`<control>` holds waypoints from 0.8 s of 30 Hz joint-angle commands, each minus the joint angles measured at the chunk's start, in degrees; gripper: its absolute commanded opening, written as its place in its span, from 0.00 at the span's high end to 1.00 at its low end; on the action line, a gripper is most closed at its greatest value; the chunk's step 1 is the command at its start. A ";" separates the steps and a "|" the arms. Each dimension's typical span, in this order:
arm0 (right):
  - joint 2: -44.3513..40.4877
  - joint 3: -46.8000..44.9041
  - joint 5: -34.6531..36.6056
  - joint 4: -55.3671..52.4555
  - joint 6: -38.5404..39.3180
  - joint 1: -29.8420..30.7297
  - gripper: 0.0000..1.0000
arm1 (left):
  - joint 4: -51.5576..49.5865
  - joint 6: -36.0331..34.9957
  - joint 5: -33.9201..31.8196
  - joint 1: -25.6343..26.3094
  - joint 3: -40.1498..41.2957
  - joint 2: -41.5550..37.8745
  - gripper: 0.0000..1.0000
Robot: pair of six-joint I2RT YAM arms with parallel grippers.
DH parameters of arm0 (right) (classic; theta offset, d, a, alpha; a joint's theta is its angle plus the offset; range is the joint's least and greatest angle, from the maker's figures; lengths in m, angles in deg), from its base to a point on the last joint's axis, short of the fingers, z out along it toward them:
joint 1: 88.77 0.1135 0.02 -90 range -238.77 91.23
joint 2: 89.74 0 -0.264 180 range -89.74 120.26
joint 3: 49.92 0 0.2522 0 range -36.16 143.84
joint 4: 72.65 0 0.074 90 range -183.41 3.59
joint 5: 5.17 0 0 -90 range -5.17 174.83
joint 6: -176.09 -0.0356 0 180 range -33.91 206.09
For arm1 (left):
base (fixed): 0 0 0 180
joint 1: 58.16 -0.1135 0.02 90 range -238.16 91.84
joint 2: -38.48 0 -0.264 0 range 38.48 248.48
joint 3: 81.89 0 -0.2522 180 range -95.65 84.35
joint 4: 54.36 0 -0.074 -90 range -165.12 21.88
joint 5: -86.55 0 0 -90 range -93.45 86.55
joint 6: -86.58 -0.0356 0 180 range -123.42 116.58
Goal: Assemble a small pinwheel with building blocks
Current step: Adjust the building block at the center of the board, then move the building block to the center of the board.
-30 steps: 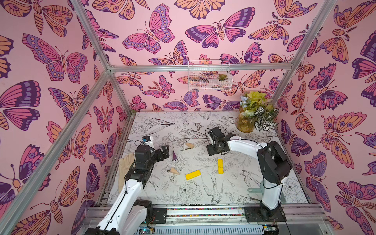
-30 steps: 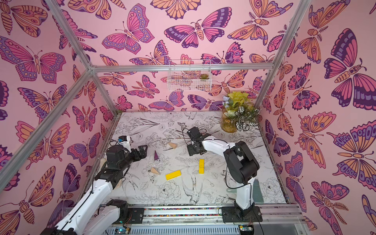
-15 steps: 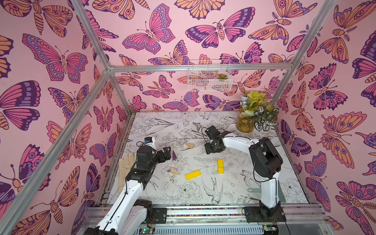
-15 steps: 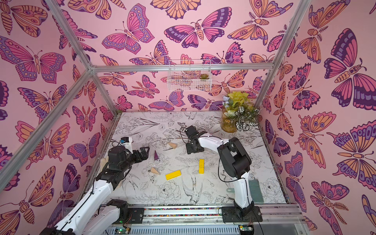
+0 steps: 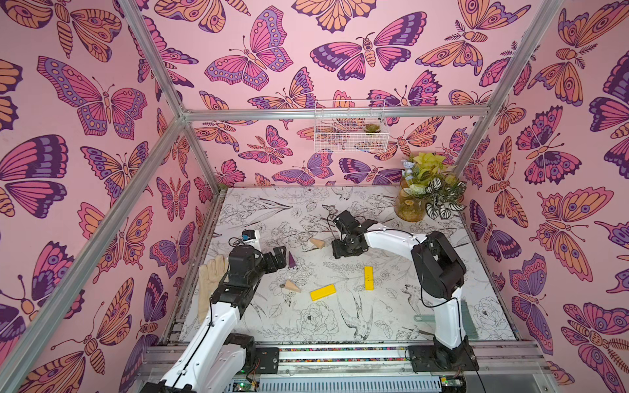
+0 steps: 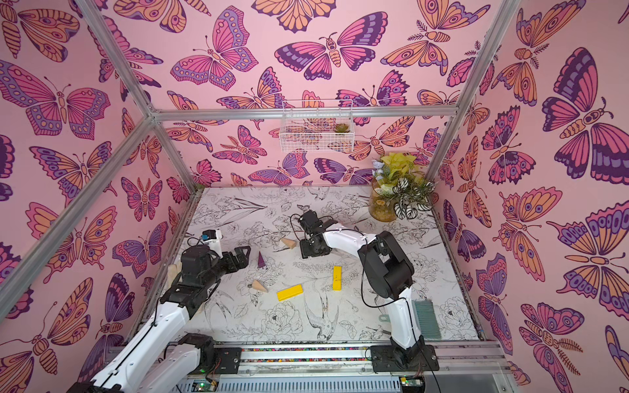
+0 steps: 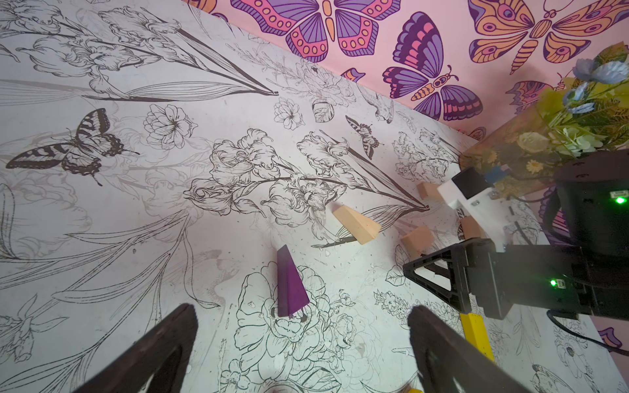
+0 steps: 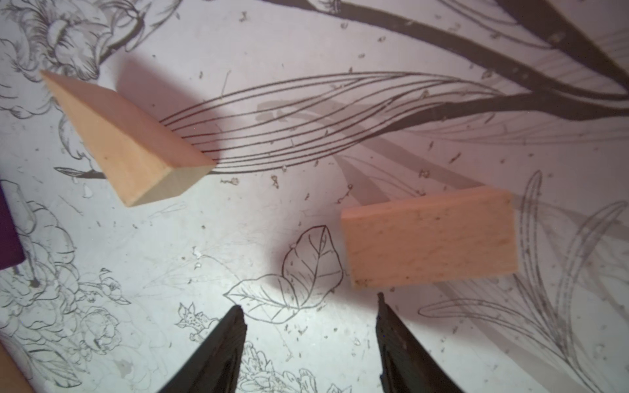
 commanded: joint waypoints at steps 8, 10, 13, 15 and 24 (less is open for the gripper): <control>-3.94 2.55 9.57 -6.52 0.94 -0.66 0.28 | -0.82 0.06 -0.22 0.19 1.31 -0.63 0.00; -1.81 4.90 9.72 -8.22 1.58 -1.32 0.26 | -0.75 0.05 -0.21 0.26 1.22 -0.71 0.00; 1.13 7.69 10.20 -10.11 2.72 -2.27 0.24 | -0.78 0.21 -0.06 0.27 1.23 -0.81 0.00; 2.90 9.28 10.37 -10.96 3.38 -2.65 0.23 | -0.82 0.32 -0.01 0.25 1.31 -0.83 0.00; 8.78 14.46 8.82 -13.56 5.48 -2.74 0.21 | -0.77 0.67 0.41 0.25 1.29 -0.88 0.00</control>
